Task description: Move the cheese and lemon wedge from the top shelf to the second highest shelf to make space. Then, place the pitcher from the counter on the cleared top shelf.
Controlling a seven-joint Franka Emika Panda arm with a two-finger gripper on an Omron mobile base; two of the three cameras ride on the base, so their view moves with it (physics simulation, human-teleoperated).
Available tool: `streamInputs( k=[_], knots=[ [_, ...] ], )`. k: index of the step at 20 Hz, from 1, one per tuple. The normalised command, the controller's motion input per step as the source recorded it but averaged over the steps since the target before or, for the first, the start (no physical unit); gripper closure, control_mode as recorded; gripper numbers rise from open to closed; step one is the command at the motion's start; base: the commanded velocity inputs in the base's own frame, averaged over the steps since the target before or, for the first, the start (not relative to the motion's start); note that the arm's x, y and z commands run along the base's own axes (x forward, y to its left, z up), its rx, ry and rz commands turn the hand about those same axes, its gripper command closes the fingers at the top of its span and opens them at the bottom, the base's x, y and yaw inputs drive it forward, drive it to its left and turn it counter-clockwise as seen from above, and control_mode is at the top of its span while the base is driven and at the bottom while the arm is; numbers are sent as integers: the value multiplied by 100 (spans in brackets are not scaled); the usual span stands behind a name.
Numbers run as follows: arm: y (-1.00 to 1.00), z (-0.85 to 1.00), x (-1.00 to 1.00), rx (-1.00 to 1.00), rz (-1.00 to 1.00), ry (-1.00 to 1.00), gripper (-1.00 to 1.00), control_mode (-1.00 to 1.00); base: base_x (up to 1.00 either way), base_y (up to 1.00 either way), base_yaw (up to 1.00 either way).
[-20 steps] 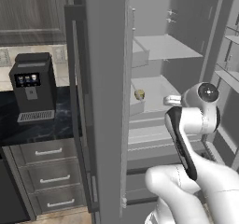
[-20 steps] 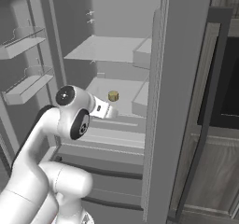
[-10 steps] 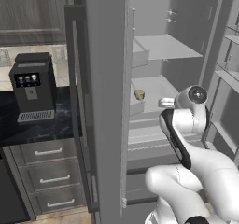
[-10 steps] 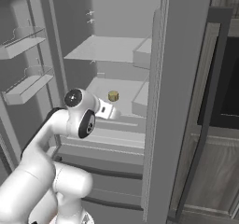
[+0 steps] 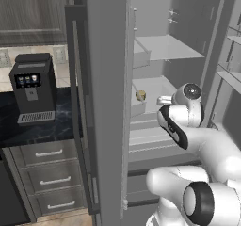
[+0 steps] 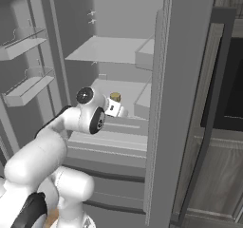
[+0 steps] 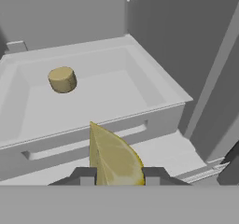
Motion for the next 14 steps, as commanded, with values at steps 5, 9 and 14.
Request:
streamInputs(
  k=[5,9,14],
  knots=[
    [-27,-10,37,0,0,0,100,-100,0,0,0],
    [-10,-8,39,0,0,0,100,-100,0,0,0],
    [-1,-6,41,0,0,0,100,-100,0,0,0]
  ],
)
